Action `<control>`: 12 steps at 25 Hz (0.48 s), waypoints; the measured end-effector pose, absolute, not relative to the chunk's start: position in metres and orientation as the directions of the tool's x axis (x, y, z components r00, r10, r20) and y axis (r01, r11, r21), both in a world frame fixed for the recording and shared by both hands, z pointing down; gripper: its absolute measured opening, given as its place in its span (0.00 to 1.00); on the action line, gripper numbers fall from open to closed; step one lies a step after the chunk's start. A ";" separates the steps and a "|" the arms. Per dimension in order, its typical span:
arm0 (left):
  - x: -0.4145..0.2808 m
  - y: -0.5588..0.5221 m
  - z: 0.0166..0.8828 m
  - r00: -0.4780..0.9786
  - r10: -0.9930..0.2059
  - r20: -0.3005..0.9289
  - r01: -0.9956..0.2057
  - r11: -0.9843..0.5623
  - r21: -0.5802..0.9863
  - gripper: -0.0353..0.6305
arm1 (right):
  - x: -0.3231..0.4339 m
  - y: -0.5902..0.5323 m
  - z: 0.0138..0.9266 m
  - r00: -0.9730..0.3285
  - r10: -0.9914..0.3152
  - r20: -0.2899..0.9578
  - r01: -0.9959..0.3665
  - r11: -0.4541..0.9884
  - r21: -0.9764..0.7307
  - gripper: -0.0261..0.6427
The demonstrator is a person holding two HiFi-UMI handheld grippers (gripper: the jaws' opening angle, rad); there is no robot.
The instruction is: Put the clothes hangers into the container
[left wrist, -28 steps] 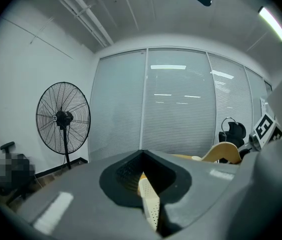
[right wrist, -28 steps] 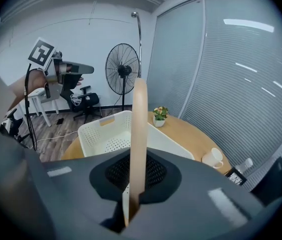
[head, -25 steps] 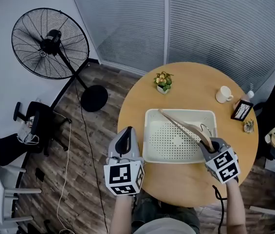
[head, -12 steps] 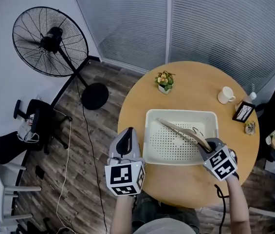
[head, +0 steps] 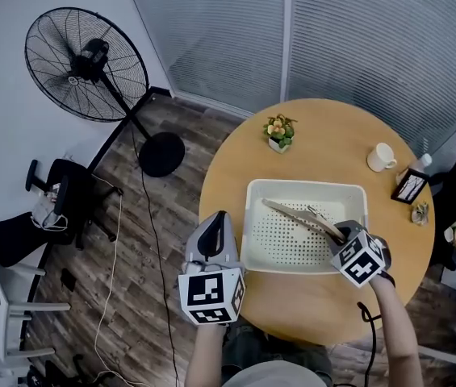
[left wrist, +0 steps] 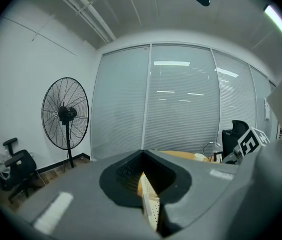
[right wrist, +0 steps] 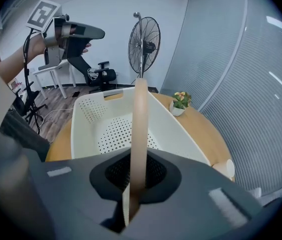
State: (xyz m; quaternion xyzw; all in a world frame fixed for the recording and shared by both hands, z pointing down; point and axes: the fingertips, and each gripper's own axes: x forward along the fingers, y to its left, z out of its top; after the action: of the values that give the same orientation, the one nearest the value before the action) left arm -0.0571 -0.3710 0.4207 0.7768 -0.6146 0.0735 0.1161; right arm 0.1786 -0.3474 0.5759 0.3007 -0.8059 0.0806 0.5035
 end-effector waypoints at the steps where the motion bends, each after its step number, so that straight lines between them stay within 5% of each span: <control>1: -0.058 -0.371 0.421 0.233 -0.937 0.258 -0.972 -0.217 0.090 0.05 | 0.178 -0.349 0.577 -0.309 -0.405 0.860 -0.566 0.806 0.176 0.08; 12: -0.062 -0.374 0.428 0.229 -0.934 0.274 -0.973 -0.212 0.091 0.05 | 0.176 -0.360 0.592 -0.273 -0.438 0.857 -0.547 0.803 0.236 0.08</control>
State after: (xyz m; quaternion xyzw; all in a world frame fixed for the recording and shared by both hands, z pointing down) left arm -0.0618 -0.3741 0.4276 0.7744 -0.6156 0.0797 0.1221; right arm 0.1764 -0.3597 0.5918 0.3093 -0.7960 0.0526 0.5176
